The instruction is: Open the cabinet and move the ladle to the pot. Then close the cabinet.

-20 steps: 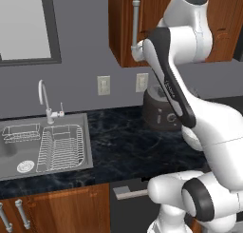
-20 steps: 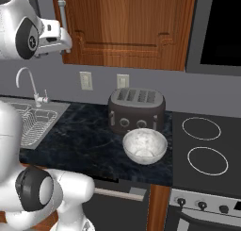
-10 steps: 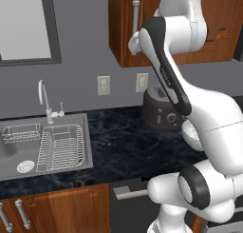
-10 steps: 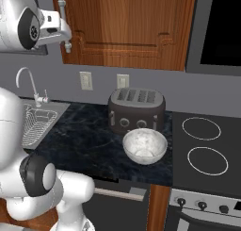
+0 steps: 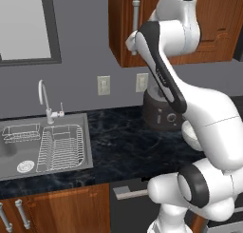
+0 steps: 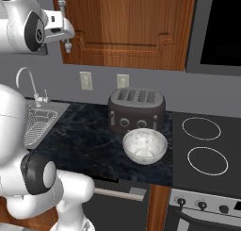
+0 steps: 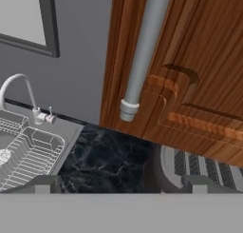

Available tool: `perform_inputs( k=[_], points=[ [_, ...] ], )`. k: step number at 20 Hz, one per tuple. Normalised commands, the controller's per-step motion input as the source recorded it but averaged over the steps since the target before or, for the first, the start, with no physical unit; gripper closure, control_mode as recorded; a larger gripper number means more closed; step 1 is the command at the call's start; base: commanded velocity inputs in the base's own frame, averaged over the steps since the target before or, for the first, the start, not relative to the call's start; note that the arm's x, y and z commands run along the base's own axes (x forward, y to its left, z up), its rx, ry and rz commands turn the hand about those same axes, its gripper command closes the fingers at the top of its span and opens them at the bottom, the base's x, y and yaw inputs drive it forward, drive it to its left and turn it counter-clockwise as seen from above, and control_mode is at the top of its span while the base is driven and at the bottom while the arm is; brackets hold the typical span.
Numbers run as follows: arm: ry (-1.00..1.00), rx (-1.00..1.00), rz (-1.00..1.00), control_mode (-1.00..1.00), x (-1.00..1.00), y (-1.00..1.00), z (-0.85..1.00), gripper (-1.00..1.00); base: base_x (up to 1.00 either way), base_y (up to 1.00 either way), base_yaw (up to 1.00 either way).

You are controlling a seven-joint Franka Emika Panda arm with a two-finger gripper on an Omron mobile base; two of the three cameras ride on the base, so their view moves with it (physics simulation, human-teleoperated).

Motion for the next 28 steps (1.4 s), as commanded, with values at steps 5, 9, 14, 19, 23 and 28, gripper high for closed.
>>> perform_inputs(
  k=[5, 9, 14, 19, 23, 28],
  points=[
    [0.00, 0.00, 0.00, -1.00, 0.30, 0.00, 0.00, -1.00, 0.00, 0.00, 0.00],
    [0.00, 0.00, 0.00, -1.00, 0.20, 0.00, 0.00, -1.00, 0.00, 0.00, 0.00],
    [0.00, 0.00, 0.00, -1.00, 0.17, 0.00, 0.00, -1.00, 0.00, 0.00, 0.00],
    [0.00, 0.00, 0.00, -1.00, 0.26, 0.00, 0.00, -1.00, 0.00, 0.00, 0.00],
    [0.00, 0.00, 0.00, -1.00, 0.26, 0.00, 0.00, -1.00, 0.00, 0.00, 0.00],
    [-0.02, -0.01, 0.00, -1.00, 0.22, 0.00, 0.00, -1.00, 0.00, 0.00, 0.00]
  ],
)
